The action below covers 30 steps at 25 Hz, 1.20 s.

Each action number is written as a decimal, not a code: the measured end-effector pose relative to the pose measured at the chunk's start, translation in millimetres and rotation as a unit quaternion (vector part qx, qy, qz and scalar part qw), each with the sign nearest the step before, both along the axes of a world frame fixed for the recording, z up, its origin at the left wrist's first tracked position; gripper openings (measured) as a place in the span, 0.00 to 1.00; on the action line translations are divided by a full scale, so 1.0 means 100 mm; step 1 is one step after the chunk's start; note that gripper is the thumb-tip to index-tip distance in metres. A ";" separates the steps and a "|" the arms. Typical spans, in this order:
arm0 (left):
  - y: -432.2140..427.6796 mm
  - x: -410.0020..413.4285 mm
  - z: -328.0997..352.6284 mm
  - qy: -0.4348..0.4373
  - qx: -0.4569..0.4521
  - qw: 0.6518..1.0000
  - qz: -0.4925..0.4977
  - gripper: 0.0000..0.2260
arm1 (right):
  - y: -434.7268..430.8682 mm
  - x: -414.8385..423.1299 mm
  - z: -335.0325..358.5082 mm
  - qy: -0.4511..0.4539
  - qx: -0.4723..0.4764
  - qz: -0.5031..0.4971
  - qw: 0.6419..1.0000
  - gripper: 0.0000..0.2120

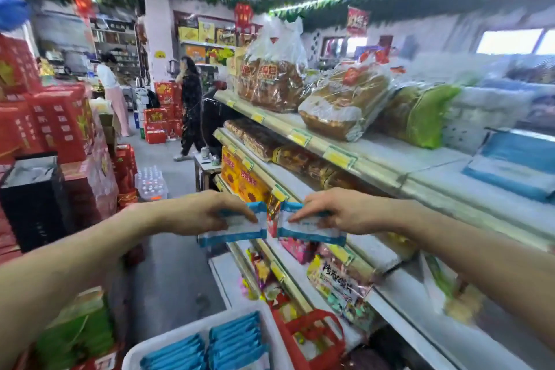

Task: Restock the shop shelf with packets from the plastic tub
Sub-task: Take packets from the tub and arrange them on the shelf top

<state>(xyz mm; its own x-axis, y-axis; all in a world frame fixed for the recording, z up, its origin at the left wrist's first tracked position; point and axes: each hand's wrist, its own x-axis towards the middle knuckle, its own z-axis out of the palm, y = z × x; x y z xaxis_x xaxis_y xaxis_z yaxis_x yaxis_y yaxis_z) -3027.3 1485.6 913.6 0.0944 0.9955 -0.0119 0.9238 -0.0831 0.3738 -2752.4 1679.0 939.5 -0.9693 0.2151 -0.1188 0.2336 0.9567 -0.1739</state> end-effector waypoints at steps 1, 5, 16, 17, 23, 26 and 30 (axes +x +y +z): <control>0.18 0.10 0.26 0.000 0.014 1.000 -0.018 0.28 | 0.08 0.17 0.28 0.010 0.001 -0.022 1.000 0.25; 0.83 0.65 1.10 -0.020 0.052 0.992 -0.111 0.28 | 0.20 0.97 1.12 0.041 -0.001 -0.081 0.996 0.25; 2.08 2.89 1.89 -0.067 0.036 0.948 -0.310 0.23 | 0.17 3.89 1.78 0.084 0.013 -0.339 0.937 0.26; 2.13 3.06 1.91 -0.064 0.036 0.945 -0.317 0.23 | 0.15 4.14 1.74 0.083 0.007 -0.364 0.928 0.26; 2.28 3.66 1.96 -0.034 0.043 0.933 -0.356 0.24 | 0.18 4.84 1.39 0.067 0.013 -0.448 0.891 0.27; 2.31 3.80 1.96 -0.048 0.039 0.933 -0.356 0.24 | 0.24 4.91 1.28 0.048 0.045 -0.454 0.888 0.25; 2.33 3.88 1.97 -0.060 0.037 0.934 -0.350 0.23 | 0.33 4.96 1.25 0.011 0.155 -0.405 0.901 0.23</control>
<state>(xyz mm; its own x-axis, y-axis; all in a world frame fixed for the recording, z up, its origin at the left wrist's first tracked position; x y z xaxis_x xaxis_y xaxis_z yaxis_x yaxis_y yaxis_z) -2638.9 1718.7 1110.2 0.7189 0.6868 0.1068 0.5848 -0.6807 0.4412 -2256.2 1711.5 1064.2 -0.4804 0.8729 0.0852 0.8770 0.4769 0.0588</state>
